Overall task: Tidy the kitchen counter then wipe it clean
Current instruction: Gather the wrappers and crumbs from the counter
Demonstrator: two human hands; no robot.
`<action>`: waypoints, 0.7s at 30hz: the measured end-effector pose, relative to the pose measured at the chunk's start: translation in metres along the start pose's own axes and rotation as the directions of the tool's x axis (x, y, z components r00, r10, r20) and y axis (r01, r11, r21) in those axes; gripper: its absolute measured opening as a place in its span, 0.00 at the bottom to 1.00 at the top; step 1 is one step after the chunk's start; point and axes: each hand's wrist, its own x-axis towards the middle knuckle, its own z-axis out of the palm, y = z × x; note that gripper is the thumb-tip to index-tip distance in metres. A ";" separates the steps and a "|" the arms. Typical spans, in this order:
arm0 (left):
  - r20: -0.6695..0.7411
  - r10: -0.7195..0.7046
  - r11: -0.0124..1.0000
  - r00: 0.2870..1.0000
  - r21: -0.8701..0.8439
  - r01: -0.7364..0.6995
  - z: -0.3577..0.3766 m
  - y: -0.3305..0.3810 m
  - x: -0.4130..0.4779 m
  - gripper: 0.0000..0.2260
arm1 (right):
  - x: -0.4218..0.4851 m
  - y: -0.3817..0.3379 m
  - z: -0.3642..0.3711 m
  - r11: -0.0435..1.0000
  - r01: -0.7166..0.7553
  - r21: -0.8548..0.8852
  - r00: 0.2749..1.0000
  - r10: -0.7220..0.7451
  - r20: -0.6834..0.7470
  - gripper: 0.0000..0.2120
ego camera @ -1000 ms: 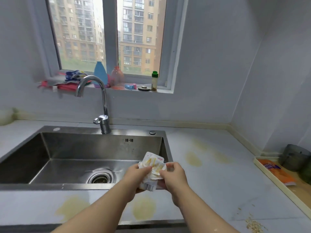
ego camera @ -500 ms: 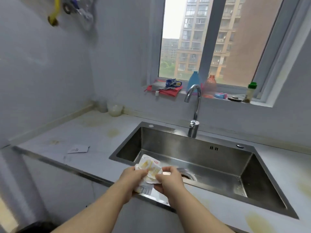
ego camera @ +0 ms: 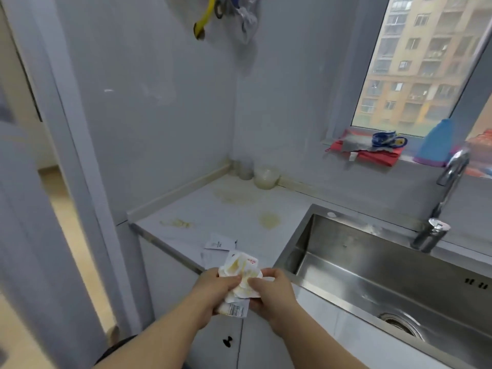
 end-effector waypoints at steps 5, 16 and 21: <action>0.019 0.064 0.991 0.998 0.120 -0.066 -0.020 0.031 0.058 0.01 | 0.061 -0.023 0.025 1.000 0.026 0.017 0.999 -0.025 -0.026 0.08; 0.365 0.240 0.370 0.900 0.823 -0.432 -0.058 0.062 0.188 0.11 | 0.169 -0.032 0.024 0.999 0.037 0.023 0.959 -0.029 -0.283 0.09; 0.562 -0.032 0.241 0.827 0.807 -0.539 -0.068 0.068 0.217 0.23 | 0.180 -0.011 0.033 1.000 0.000 -0.027 0.892 -0.012 -0.453 0.10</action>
